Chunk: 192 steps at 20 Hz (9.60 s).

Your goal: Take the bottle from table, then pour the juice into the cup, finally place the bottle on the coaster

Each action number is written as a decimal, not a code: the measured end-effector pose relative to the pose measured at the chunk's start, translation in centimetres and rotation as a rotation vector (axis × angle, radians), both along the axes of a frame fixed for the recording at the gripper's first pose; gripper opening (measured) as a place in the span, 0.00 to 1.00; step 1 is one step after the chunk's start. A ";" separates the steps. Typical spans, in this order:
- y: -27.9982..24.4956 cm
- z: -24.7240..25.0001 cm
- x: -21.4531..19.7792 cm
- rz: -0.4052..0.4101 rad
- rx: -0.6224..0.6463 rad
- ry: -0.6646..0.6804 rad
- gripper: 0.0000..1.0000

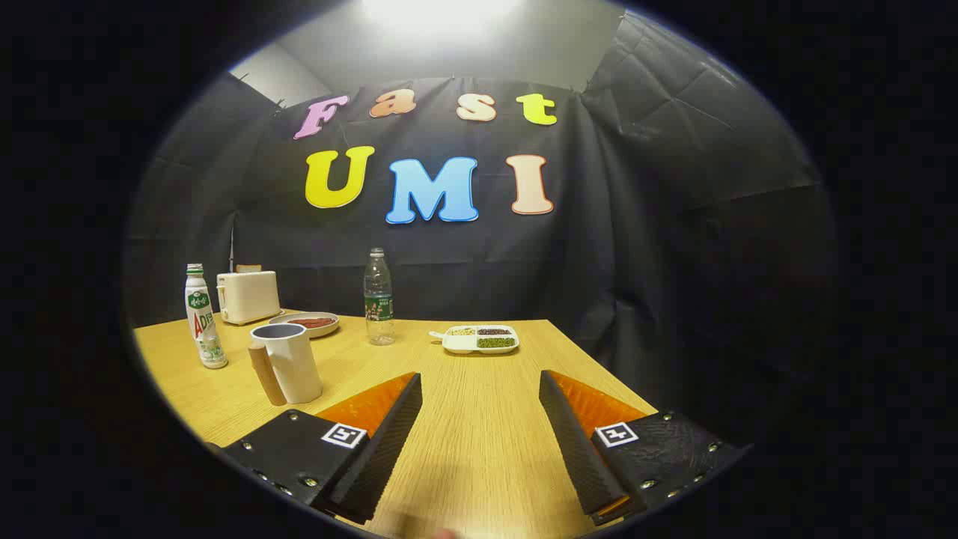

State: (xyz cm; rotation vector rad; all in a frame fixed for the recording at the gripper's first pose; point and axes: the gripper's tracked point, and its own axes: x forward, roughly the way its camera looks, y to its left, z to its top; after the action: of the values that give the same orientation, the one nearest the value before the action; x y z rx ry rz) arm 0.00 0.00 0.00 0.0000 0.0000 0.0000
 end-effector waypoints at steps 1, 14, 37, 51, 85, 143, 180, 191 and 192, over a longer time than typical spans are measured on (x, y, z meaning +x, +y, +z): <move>-0.1 0.1 0.0 -0.003 0.003 -0.002 0.96; 0.7 4.2 6.7 -0.039 -0.014 -0.060 0.96; 25.0 9.0 -2.3 -0.102 0.014 -0.100 0.97; 42.6 5.5 -1.0 0.144 -0.019 -0.066 0.97; 44.4 3.0 4.3 0.159 0.264 0.089 0.66; 38.0 5.4 6.9 0.111 1.265 0.084 0.65; 36.7 5.9 7.3 0.056 1.596 0.067 0.65; 36.6 6.3 7.1 0.053 1.641 0.062 0.65; 36.5 6.4 7.1 0.052 1.644 0.060 0.65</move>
State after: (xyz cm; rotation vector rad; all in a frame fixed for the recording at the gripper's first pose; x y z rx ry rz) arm 7.10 36.54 6.36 1.6439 0.0603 0.0524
